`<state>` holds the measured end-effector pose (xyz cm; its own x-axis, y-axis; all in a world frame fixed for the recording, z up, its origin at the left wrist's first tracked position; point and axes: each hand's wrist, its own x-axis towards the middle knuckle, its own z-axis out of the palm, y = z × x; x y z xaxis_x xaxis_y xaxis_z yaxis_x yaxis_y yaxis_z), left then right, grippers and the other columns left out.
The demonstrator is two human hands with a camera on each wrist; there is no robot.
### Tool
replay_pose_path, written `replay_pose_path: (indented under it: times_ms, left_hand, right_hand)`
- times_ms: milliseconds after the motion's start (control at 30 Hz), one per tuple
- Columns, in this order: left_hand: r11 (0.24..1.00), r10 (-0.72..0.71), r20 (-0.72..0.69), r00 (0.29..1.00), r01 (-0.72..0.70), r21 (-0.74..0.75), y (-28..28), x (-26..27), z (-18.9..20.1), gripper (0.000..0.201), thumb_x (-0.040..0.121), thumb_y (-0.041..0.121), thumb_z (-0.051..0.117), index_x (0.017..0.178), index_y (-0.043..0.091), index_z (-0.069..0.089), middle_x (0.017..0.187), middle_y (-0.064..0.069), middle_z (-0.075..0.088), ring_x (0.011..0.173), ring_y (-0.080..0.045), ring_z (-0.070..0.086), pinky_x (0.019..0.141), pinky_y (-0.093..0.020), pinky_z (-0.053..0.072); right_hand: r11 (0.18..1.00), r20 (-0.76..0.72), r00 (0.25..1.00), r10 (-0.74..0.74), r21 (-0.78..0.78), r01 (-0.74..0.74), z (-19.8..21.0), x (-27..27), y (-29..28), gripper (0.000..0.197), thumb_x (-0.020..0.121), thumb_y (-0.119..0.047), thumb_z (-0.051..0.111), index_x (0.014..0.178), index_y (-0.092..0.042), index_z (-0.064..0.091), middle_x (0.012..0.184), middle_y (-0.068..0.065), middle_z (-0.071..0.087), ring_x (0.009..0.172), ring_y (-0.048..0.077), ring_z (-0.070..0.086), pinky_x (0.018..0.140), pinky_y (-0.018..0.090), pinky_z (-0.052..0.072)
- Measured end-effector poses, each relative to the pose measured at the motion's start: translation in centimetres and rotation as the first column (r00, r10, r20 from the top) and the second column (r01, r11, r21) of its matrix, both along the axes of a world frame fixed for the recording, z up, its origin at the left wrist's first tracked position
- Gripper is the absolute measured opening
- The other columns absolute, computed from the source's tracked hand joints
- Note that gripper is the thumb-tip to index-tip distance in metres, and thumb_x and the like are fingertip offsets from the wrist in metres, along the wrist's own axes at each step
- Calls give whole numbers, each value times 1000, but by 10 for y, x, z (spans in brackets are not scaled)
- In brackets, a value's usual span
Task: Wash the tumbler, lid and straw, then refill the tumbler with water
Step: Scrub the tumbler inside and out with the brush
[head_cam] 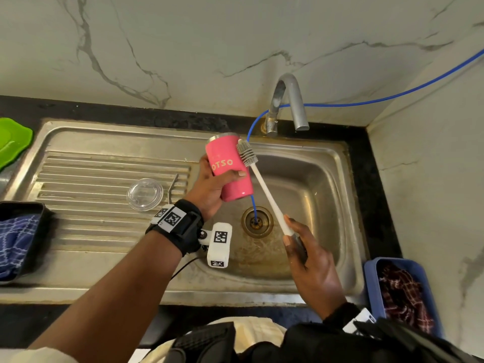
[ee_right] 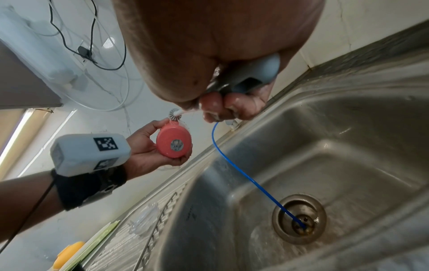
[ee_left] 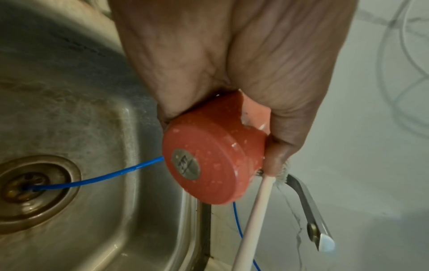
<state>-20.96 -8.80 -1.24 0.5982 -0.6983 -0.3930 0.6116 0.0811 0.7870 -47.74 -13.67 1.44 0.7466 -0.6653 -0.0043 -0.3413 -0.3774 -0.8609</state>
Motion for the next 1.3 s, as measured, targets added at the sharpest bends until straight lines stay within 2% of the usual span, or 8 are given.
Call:
replay_pose_path:
  times_ms: [133, 300, 567, 733, 900, 1033, 1167, 1300]
  left_hand:
    - [997, -76, -7, 997, 76, -31, -5, -12, -2, 100, 58, 12, 89, 144, 21, 39, 125, -3, 65, 116, -22, 68, 83, -42, 61]
    - [990, -133, 31, 991, 134, -36, -8, -13, -1, 103, 66, 9, 87, 155, 15, 35, 131, -8, 64, 124, -27, 63, 97, -49, 58]
    - [998, -22, 21, 1000, 23, -50, -2, -4, 2, 106, 66, 0, 81, 153, 28, 29, 135, -11, 59, 116, -29, 67, 83, -48, 61]
    - [993, -113, 23, 993, 113, -22, -4, -17, 1, 103, 68, 4, 80, 153, 31, 29, 139, -11, 58, 124, -31, 62, 91, -53, 60]
    - [1000, -4, 0, 1000, 4, 0, -3, -6, 8, 103, 65, 5, 79, 153, 30, 32, 134, -11, 57, 113, -31, 66, 79, -49, 62]
    - [1000, -2, 16, 1000, 2, 3, 2, -3, 8, 99, 66, 3, 74, 153, 28, 32, 131, -11, 58, 111, -30, 65, 77, -48, 62]
    - [996, -83, 2, 997, 83, -31, 1, -18, 6, 97, 66, 4, 74, 151, 28, 35, 128, -8, 62, 109, -25, 68, 77, -44, 62]
    - [999, -36, -22, 999, 35, -38, -1, -13, 5, 91, 73, 2, 67, 154, 27, 33, 133, -11, 58, 111, -28, 67, 77, -44, 62]
  right_hand:
    - [998, -4, 998, -67, 11, 67, -6, 5, 3, 37, 106, -32, 53, 143, -37, 53, 92, -23, 70, 74, -1, 69, 68, 9, 50]
    - [997, -6, 997, -80, 23, 80, 0, 11, 2, 36, 107, -26, 55, 142, -37, 54, 93, -33, 68, 69, -1, 67, 63, 7, 47]
    - [999, -1, 1000, -30, -35, 30, 3, -2, 3, 39, 104, -25, 55, 143, -26, 55, 85, -40, 63, 65, -9, 63, 60, 2, 42]
    - [996, 1, 998, -67, -64, 67, 4, 9, -6, 39, 105, -28, 56, 139, -46, 50, 71, -12, 64, 57, 3, 61, 56, 6, 43]
    - [999, -20, 1000, -19, -51, 18, 2, 0, 0, 39, 106, -24, 56, 141, -39, 50, 91, -25, 66, 73, -9, 67, 66, 2, 46]
    - [1000, -22, 1000, -13, -22, 12, 2, -2, 4, 38, 105, -25, 54, 141, -34, 51, 84, -26, 61, 71, -14, 65, 62, 2, 45]
    - [996, -14, 998, -64, -59, 63, 1, 11, -5, 38, 106, -21, 58, 144, -25, 57, 91, -22, 66, 73, -11, 66, 67, 2, 46]
    - [997, -11, 999, -42, -71, 41, 2, 11, -4, 38, 107, -24, 56, 143, -33, 54, 95, -24, 66, 77, -8, 68, 69, 4, 47]
